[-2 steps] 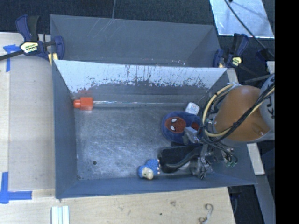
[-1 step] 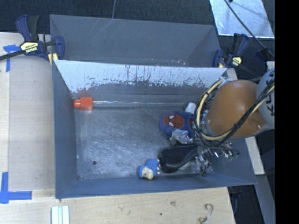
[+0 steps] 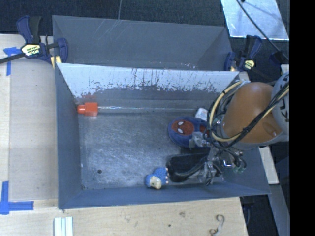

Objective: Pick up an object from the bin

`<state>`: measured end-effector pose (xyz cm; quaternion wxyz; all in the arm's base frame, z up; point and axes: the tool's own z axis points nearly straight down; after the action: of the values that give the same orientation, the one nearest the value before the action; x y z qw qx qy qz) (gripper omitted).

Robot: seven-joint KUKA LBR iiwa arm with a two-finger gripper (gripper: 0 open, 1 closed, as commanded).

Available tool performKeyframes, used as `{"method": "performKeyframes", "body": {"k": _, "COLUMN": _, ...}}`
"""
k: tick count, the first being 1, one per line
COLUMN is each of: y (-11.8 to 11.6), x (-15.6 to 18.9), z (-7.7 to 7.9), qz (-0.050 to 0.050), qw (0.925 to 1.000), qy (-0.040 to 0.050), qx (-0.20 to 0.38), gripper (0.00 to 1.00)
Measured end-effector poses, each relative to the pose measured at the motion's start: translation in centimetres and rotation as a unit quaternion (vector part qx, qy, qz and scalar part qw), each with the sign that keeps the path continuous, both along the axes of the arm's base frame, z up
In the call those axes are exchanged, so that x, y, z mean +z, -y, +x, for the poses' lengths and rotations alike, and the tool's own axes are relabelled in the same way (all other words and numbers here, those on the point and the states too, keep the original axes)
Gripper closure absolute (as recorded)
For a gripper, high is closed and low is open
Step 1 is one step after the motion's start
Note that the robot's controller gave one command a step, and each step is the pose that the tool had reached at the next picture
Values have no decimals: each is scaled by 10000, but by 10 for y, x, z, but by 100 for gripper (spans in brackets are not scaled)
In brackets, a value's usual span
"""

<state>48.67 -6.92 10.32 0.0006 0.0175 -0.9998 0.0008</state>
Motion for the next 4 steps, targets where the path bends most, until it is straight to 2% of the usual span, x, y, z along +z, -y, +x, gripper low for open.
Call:
{"method": "performKeyframes", "body": {"k": 1, "y": 6, "x": -33, "z": 1, "qz": 15, "qw": 9953, "qy": 4, "qx": -970, "gripper": 0}}
{"method": "performKeyframes", "body": {"k": 2, "y": 6, "x": -33, "z": 1, "qz": 9, "qw": 9955, "qy": 6, "qx": -950, "gripper": 0}}
{"method": "performKeyframes", "body": {"k": 3, "y": 7, "x": -31, "z": 2, "qz": 2, "qw": 9956, "qy": 19, "qx": -942, "gripper": 100}}
{"method": "performKeyframes", "body": {"k": 4, "y": 7, "x": -19, "z": 1, "qz": 4, "qw": 9957, "qy": 7, "qx": -922, "gripper": 100}}
